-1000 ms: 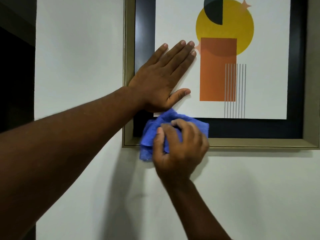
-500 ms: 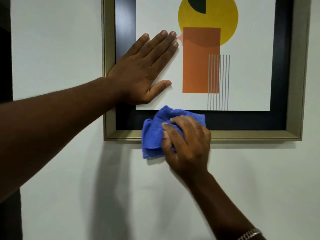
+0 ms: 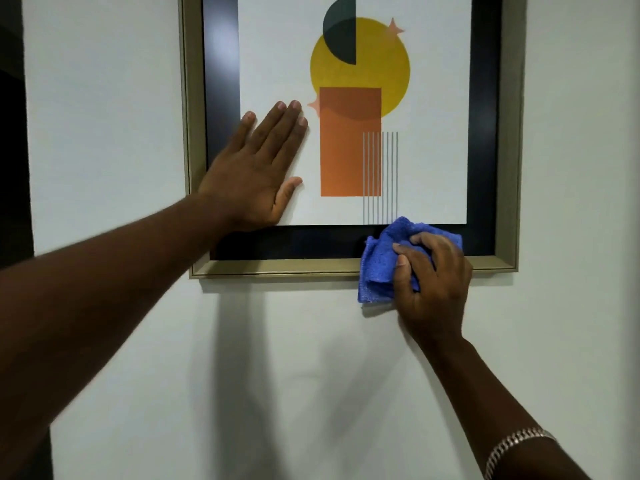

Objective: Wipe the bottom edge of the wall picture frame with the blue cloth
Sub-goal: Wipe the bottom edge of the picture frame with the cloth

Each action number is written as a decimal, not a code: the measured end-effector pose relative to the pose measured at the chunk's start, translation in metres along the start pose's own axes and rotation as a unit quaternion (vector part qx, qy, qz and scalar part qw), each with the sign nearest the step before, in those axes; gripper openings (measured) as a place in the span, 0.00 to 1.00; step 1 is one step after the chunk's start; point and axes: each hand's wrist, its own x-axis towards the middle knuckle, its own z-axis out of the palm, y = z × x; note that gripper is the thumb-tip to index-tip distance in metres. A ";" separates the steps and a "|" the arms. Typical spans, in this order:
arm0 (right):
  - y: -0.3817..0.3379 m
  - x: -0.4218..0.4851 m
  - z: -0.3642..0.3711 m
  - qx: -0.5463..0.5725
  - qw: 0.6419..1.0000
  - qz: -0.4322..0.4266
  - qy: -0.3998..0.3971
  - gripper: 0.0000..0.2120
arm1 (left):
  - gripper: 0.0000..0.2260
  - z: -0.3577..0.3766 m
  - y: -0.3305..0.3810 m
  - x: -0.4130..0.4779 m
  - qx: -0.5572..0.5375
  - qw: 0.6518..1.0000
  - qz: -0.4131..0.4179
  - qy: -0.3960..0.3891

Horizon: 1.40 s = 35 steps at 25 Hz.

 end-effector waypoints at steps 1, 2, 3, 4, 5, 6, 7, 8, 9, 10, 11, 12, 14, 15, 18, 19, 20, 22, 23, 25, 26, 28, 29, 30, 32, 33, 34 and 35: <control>-0.005 0.001 -0.005 0.002 1.000 0.010 -0.018 0.12 | 0.33 -0.003 0.013 -0.005 -0.027 0.999 -0.036 -0.007; -0.009 0.002 -0.010 0.004 0.999 0.019 -0.042 0.12 | 0.34 -0.007 0.028 -0.009 -0.058 0.996 -0.073 -0.018; -0.011 0.004 -0.018 0.010 0.997 0.026 -0.070 0.13 | 0.34 -0.012 0.044 -0.013 -0.089 0.990 -0.102 -0.033; -0.012 0.006 -0.024 0.023 0.994 0.031 -0.101 0.14 | 0.34 -0.015 0.059 -0.016 -0.114 0.985 -0.123 -0.048; -0.012 0.010 -0.030 0.040 0.989 0.035 -0.134 0.15 | 0.33 -0.019 0.075 -0.020 -0.134 0.980 -0.134 -0.062; -0.011 0.014 -0.037 0.057 0.983 0.037 -0.168 0.16 | 0.32 -0.022 0.093 -0.026 -0.152 0.976 -0.138 -0.067; -0.009 0.018 -0.043 0.075 0.977 0.040 -0.198 0.16 | 0.29 -0.026 0.113 -0.033 -0.168 0.974 -0.136 -0.063; -0.007 0.021 -0.050 0.094 0.969 0.045 -0.225 0.17 | 0.26 -0.031 0.135 -0.039 -0.179 0.973 -0.136 -0.045; -0.003 0.025 -0.056 0.117 0.959 0.052 -0.252 0.17 | 0.23 -0.035 0.154 -0.042 -0.181 0.972 -0.145 -0.025; 0.000 0.028 -0.061 0.143 0.948 0.062 -0.278 0.18 | 0.21 -0.037 0.170 -0.042 -0.174 0.970 -0.167 -0.015; 0.003 0.032 -0.063 0.171 0.936 0.075 -0.298 0.18 | 0.20 -0.039 0.182 -0.038 -0.174 0.964 -0.202 -0.015; 0.005 0.036 -0.065 0.197 0.926 0.089 -0.309 0.18 | 0.18 -0.041 0.190 -0.033 -0.193 0.949 -0.249 -0.028; 0.009 0.039 -0.071 0.227 0.917 0.113 -0.307 0.14 | 0.13 -0.046 0.202 -0.021 -0.280 0.896 -0.344 -0.033; 0.009 0.038 -0.073 0.228 0.921 0.117 -0.294 0.13 | 0.11 -0.047 0.206 -0.017 -0.332 0.863 -0.380 -0.020; 0.010 0.028 -0.077 0.192 0.938 0.091 -0.274 0.12 | 0.08 -0.051 0.220 -0.012 -0.395 0.811 -0.432 0.015; 0.012 0.025 -0.077 0.174 0.942 0.079 -0.278 0.12 | 0.08 -0.054 0.223 -0.011 -0.406 0.797 -0.447 0.028; 0.014 0.024 -0.078 0.153 0.946 0.069 -0.279 0.12 | 0.08 -0.055 0.225 -0.011 -0.415 0.785 -0.459 0.038; 0.018 0.025 -0.079 0.119 0.952 0.061 -0.274 0.13 | 0.08 -0.055 0.229 -0.011 -0.413 0.779 -0.470 0.037; 0.020 0.025 -0.080 0.109 0.954 0.059 -0.275 0.13 | 0.08 -0.055 0.233 -0.011 -0.407 0.780 -0.474 0.031; 0.022 0.025 -0.082 0.097 0.954 0.055 -0.278 0.14 | 0.08 -0.056 0.243 -0.010 -0.401 0.774 -0.489 0.034; 0.024 0.024 -0.084 0.095 0.954 0.058 -0.280 0.14 | 0.08 -0.057 0.248 -0.008 -0.403 0.767 -0.497 0.039; 0.027 0.026 -0.087 0.090 0.952 0.070 -0.285 0.14 | 0.08 -0.059 0.257 -0.002 -0.408 0.759 -0.505 0.042; 0.030 0.026 -0.088 0.085 0.951 0.072 -0.288 0.15 | 0.08 -0.059 0.260 0.001 -0.411 0.756 -0.508 0.040; 0.033 0.027 -0.090 0.077 0.951 0.069 -0.291 0.15 | 0.09 -0.059 0.262 0.005 -0.413 0.754 -0.510 0.038; 0.040 0.027 -0.095 0.056 0.951 0.069 -0.298 0.15 | 0.09 -0.059 0.266 0.010 -0.417 0.756 -0.504 0.034; 0.043 0.027 -0.097 0.047 0.950 0.076 -0.299 0.16 | 0.09 -0.059 0.266 0.011 -0.418 0.761 -0.495 0.031; 0.043 0.028 -0.098 0.039 0.950 0.084 -0.298 0.16 | 0.08 -0.058 0.263 0.012 -0.419 0.766 -0.486 0.028; 0.041 0.029 -0.098 0.034 0.950 0.088 -0.298 0.16 | 0.07 -0.058 0.259 0.013 -0.420 0.771 -0.479 0.024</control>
